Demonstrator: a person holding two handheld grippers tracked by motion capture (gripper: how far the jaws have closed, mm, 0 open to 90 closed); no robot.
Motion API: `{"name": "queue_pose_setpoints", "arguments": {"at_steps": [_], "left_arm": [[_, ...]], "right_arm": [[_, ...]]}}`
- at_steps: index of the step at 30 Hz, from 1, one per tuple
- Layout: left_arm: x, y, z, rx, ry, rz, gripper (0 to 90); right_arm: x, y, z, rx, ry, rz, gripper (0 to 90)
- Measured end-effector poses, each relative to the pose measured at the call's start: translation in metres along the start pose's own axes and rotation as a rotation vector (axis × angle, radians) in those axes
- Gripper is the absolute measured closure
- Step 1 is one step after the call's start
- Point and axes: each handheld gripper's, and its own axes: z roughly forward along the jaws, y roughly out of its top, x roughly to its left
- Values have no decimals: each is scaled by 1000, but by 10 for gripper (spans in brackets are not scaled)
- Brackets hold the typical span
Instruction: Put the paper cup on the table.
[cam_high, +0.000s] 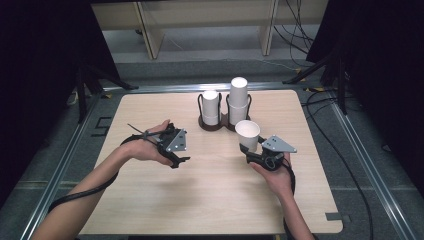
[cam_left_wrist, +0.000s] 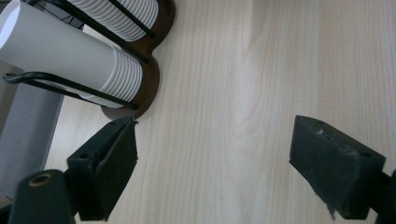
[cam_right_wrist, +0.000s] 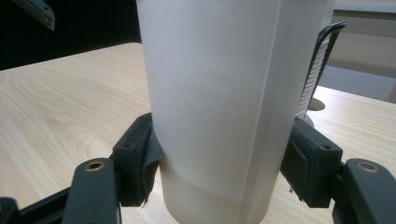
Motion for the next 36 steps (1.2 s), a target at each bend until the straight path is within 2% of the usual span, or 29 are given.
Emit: {"name": "queue_pose_setpoints", "arguments": {"at_steps": [1, 3, 4, 5, 6, 7, 8, 9, 10, 12, 13, 14, 17, 23, 24, 25, 26, 27, 28, 32, 35, 36], "left_arm": [[0, -1, 0, -4, 0, -5, 146], [-5, -5, 0, -7, 16, -59, 146], [-4, -6, -1, 17, 12, -43, 145], [-6, -8, 1, -4, 14, -63, 145], [-6, -8, 3, -16, 15, -47, 145], [-7, -9, 3, -18, 18, -50, 145], [-7, -10, 5, -26, 20, -54, 145], [-8, -11, 6, -36, 33, -60, 144], [-8, -11, 5, -28, 32, -67, 144], [-9, -13, 8, -57, 61, -81, 144], [-8, -13, 6, -38, 63, -81, 144], [-8, -13, 6, -41, 68, -90, 144], [-10, -18, 6, -61, 113, -125, 143], [-14, -25, 7, -54, 113, -140, 141], [-15, -26, 8, -64, 119, -149, 141], [-16, -26, 7, -56, 120, -154, 141], [-17, -27, 7, -59, 125, -158, 141], [-18, -27, 7, -67, 132, -165, 141], [-19, -28, 7, -66, 134, -169, 141], [-21, -31, 7, -75, 151, -181, 141], [-23, -33, 7, -97, 179, -213, 141], [-24, -34, 9, -125, 194, -242, 140]], "right_arm": [[1, 0, -1, 20, -1, 29, 350], [1, 1, 0, 10, -8, 42, 350], [-1, 1, 0, 2, -13, 26, 350], [-2, 1, 0, 7, -15, 19, 350], [-3, 0, 1, 4, -9, 35, 350], [-5, 1, 0, 22, -11, 19, 350], [-5, 0, 1, 4, -19, 21, 350], [-6, 0, 2, 3, -6, 36, 350], [-6, 0, 1, 13, -16, 43, 350], [-9, 1, -1, 10, -28, 27, 350], [-12, 1, -1, -8, -34, 19, 350], [-13, 2, -1, -10, -28, 34, 350], [-21, 2, -4, -13, -70, 39, 350], [-30, 2, -7, -14, -112, 71, 350], [-30, 1, -6, -16, -97, 95, 350], [-32, 1, -6, -14, -120, 61, 350], [-32, 0, -5, -15, -116, 93, 350], [-35, -1, -5, -13, -132, 67, 350], [-35, -1, -6, 4, -121, 90, 350], [-42, -2, -5, -4, -149, 84, 349], [-47, -2, -6, -2, -178, 79, 350], [-49, -2, -7, 9, -180, 78, 350]]}}
